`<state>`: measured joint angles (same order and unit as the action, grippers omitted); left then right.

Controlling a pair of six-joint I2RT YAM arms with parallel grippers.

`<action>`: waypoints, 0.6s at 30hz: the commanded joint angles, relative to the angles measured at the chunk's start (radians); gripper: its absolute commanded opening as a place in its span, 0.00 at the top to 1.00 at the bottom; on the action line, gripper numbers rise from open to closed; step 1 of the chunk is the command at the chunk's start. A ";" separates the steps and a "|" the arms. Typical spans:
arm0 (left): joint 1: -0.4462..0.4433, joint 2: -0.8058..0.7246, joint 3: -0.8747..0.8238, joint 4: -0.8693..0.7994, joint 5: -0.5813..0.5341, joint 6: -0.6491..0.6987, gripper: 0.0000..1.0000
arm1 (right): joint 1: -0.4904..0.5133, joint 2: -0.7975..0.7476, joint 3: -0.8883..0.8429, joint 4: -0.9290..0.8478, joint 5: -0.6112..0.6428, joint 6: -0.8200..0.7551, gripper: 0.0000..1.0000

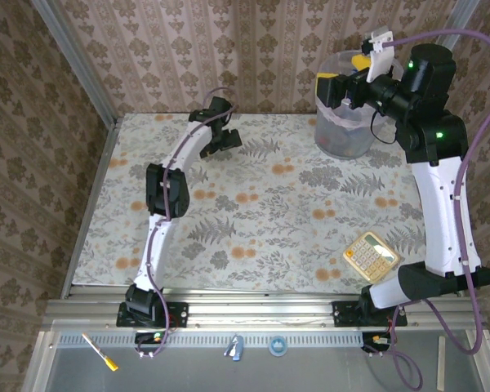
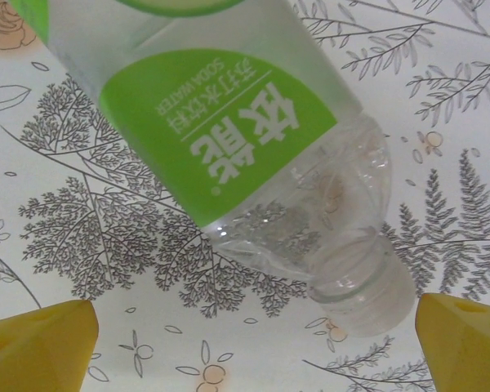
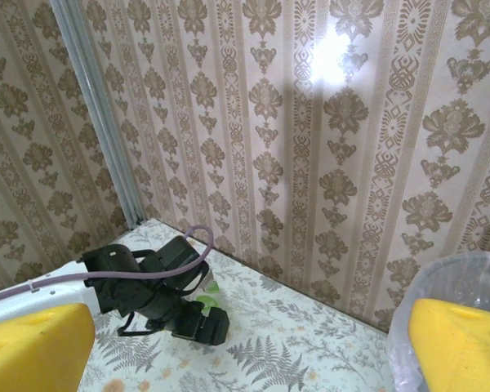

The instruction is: Throw the plastic bottles in the bin

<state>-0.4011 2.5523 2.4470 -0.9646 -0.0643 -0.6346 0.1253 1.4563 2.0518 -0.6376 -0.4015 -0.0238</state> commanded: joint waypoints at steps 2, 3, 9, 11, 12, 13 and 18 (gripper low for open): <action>0.007 0.016 0.028 -0.087 -0.048 0.047 0.01 | 0.006 -0.027 -0.007 -0.005 -0.020 -0.016 0.00; 0.011 0.013 0.017 -0.090 -0.051 0.050 0.02 | 0.007 -0.026 -0.008 -0.003 -0.020 -0.016 0.00; 0.021 -0.049 -0.099 -0.029 -0.038 0.075 0.11 | 0.010 -0.030 -0.016 0.013 0.009 -0.023 0.00; 0.021 -0.060 -0.120 -0.013 -0.039 0.091 0.15 | 0.011 -0.029 -0.017 0.013 0.012 -0.020 0.00; 0.022 -0.063 -0.129 -0.005 -0.034 0.099 0.16 | 0.012 -0.028 -0.016 0.013 0.012 -0.018 0.00; 0.022 -0.065 -0.132 -0.003 -0.030 0.106 0.16 | 0.013 -0.027 -0.018 0.012 0.011 -0.018 0.00; 0.022 -0.064 -0.134 0.014 -0.019 0.125 0.17 | 0.017 -0.031 -0.022 0.012 0.021 -0.019 0.00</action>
<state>-0.3847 2.5435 2.3165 -0.9684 -0.0864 -0.5453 0.1341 1.4479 2.0388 -0.6357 -0.3969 -0.0307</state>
